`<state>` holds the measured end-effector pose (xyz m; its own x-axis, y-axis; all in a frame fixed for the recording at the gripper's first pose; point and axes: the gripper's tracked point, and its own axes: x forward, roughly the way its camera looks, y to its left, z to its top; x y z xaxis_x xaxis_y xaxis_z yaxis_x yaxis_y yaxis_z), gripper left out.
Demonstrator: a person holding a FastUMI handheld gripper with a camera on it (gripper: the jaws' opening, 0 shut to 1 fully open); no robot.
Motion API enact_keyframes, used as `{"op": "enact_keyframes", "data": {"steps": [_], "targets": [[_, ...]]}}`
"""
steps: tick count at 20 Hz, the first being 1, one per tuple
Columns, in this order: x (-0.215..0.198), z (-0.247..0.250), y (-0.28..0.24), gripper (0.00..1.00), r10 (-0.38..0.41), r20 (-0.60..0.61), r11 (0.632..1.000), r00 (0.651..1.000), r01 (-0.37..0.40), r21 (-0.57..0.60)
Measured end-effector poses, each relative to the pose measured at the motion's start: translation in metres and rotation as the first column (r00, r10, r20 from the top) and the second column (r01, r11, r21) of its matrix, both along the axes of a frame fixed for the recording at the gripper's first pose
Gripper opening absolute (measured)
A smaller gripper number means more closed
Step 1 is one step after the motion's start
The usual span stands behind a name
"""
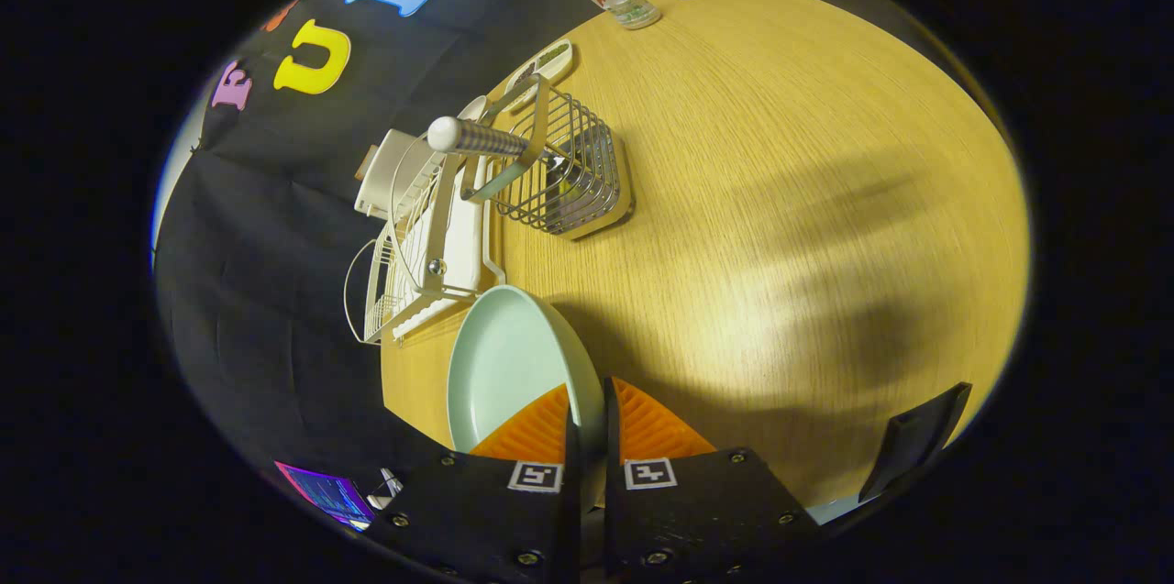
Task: Take the plate from the dish rack, then take the spoon from the basket and place it into the plate.
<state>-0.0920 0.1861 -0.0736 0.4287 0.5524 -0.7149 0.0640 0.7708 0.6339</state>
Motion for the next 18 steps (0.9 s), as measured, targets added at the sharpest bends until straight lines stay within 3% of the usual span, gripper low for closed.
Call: {"op": "enact_keyframes", "data": {"steps": [4,6,8,10,11,12,15,16,18], "targets": [[0.005,0.003,0.002,0.13,0.004,0.027,1.000,1.000,-0.004,-0.005],[0.005,0.007,0.004,0.20,0.035,0.054,0.999,0.998,-0.033,-0.039],[0.011,0.017,-0.010,0.50,0.103,0.157,0.983,0.982,-0.076,-0.166],[0.022,0.038,-0.019,0.86,0.163,0.302,0.957,0.939,-0.076,-0.280],[0.026,0.057,-0.019,0.89,0.188,0.406,0.952,0.894,-0.064,-0.299],[0.029,0.082,-0.018,0.89,0.208,0.523,0.948,0.827,-0.040,-0.315],[0.034,0.128,-0.031,0.88,0.293,0.747,0.904,0.597,0.081,-0.419],[0.032,0.136,-0.030,0.88,0.307,0.782,0.897,0.543,0.108,-0.428],[0.032,0.144,-0.036,0.88,0.291,0.825,0.895,0.485,0.167,-0.414]]}}
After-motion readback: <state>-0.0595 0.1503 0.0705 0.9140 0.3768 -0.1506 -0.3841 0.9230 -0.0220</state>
